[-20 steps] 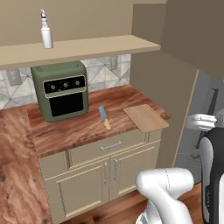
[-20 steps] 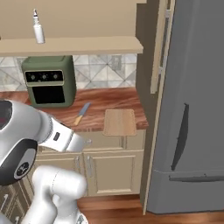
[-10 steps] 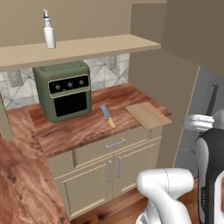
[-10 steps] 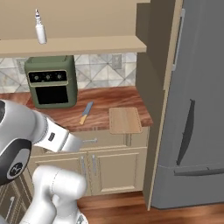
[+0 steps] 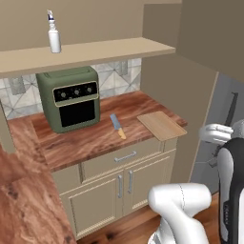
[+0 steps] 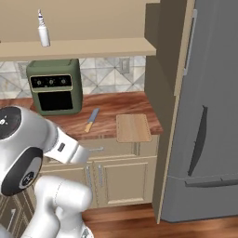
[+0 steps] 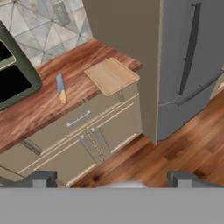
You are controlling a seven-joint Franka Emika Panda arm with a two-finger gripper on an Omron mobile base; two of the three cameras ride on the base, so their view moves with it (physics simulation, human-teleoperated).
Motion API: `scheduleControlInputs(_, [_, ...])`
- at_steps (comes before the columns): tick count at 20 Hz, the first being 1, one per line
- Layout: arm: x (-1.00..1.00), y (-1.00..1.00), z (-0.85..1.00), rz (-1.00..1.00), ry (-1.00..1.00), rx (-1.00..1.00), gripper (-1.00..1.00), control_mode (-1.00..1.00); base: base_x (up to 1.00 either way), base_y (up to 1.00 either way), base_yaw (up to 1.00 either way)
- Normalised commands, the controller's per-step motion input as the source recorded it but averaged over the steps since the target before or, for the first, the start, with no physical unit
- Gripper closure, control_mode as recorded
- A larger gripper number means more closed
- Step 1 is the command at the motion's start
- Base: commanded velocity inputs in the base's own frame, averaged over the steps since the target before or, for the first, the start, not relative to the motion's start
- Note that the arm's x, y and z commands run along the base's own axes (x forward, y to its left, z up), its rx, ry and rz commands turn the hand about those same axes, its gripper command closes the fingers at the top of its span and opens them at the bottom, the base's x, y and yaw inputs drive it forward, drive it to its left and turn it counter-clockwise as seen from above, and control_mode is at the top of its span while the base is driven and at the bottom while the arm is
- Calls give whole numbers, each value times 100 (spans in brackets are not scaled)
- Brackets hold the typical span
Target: Move the cutting board and knife to the sink. Then move spray from the cabinet to the counter.
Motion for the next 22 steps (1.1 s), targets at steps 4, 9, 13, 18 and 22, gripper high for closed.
scheduleControlInputs(4, [11, 3, -47, 0, 1, 21, -100, -100, 0, 0, 0])
scheduleControlInputs(9, [27, 13, -51, -13, 0, 14, -100, -100, 0, 0, 0])
scheduleControlInputs(13, [9, 13, -57, -29, -4, 13, -100, -100, 0, 0, 0])
scheduleControlInputs(18, [0, 0, -66, -36, -18, 21, -100, -100, 0, 0, 0])
scheduleControlInputs(22, [0, 4, -61, -32, -24, 21, -100, -100, 0, 0, 0])
